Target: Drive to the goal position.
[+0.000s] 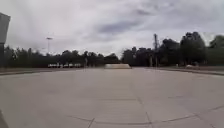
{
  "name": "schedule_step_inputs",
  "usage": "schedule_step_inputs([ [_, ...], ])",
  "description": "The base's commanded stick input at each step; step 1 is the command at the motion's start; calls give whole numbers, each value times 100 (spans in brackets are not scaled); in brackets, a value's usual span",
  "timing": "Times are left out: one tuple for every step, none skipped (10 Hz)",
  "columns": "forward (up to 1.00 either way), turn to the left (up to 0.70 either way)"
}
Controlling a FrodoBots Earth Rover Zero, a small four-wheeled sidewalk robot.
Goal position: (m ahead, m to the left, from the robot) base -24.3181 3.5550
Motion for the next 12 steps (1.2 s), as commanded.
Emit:
schedule_step_inputs([
  [100,-37],
  [100,-37],
  [100,-37],
  [100,-37],
  [100,-37],
  [100,-37],
  [100,-37],
  [100,-37],
  [100,-37],
  [100,-37],
  [100,-37],
  [100,-37],
])
